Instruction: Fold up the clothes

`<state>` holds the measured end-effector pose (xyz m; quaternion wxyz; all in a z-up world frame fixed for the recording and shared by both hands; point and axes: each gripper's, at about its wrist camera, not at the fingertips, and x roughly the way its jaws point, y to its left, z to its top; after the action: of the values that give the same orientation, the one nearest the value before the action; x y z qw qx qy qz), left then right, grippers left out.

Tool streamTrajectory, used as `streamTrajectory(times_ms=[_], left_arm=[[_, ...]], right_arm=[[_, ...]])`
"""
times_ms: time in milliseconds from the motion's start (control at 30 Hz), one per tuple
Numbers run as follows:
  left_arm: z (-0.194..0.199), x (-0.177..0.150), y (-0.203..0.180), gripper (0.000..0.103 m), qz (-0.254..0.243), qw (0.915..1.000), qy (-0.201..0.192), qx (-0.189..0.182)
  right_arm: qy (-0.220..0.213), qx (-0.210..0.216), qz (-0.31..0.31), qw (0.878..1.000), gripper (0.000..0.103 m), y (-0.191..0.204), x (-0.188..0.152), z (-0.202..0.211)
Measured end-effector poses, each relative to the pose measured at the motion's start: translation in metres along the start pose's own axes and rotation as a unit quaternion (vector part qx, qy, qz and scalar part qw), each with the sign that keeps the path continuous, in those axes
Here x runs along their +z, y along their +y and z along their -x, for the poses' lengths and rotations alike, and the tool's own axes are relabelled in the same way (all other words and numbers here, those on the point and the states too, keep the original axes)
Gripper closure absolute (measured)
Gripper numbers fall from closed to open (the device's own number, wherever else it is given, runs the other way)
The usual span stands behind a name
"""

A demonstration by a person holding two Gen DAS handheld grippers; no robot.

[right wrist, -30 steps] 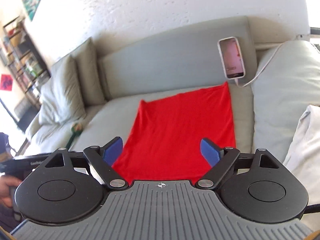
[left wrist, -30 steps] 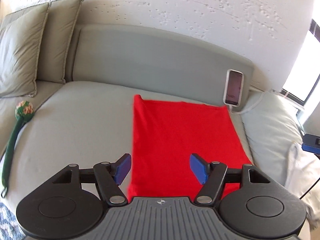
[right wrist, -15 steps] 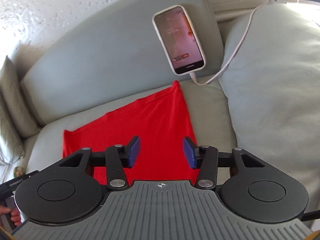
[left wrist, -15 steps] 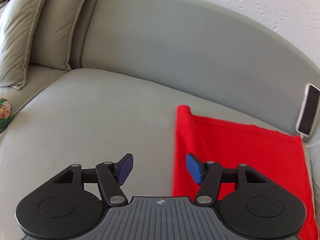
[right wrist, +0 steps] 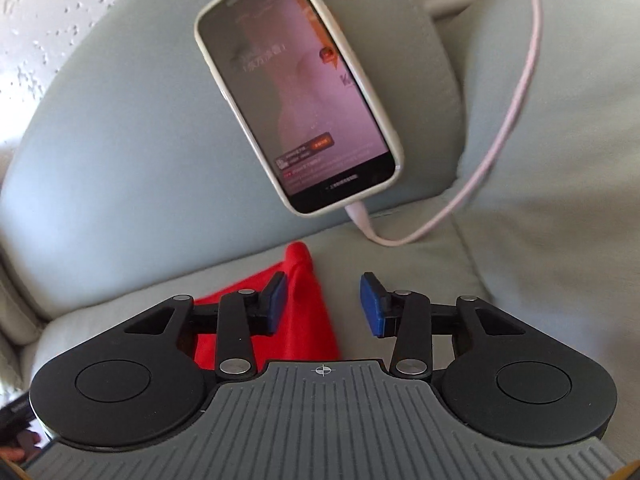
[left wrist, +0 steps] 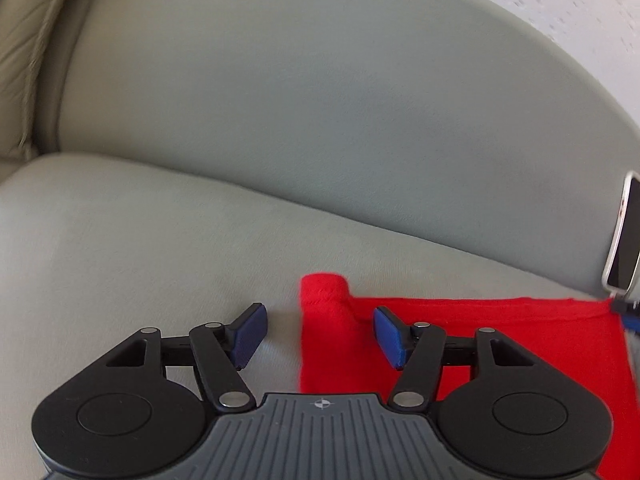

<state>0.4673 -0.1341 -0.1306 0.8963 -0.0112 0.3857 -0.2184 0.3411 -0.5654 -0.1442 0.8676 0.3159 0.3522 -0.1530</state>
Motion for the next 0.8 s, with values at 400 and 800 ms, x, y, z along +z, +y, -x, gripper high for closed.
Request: streamTrajectory(times_ms=[400, 800], left_arm=[[0.055, 0.005, -0.028, 0.097, -0.050, 0.9981, -0.037, -0.001], [0.264, -0.062, -0.018, 0.097, 0.053, 0.9955, -0.040, -0.066]], right_arm=[[-0.045, -0.016, 0.001, 0.999, 0.098, 0.012, 0.007, 0.034], [0.013, 0.084, -0.148, 0.985, 0.098, -0.028, -0.062, 0.242]])
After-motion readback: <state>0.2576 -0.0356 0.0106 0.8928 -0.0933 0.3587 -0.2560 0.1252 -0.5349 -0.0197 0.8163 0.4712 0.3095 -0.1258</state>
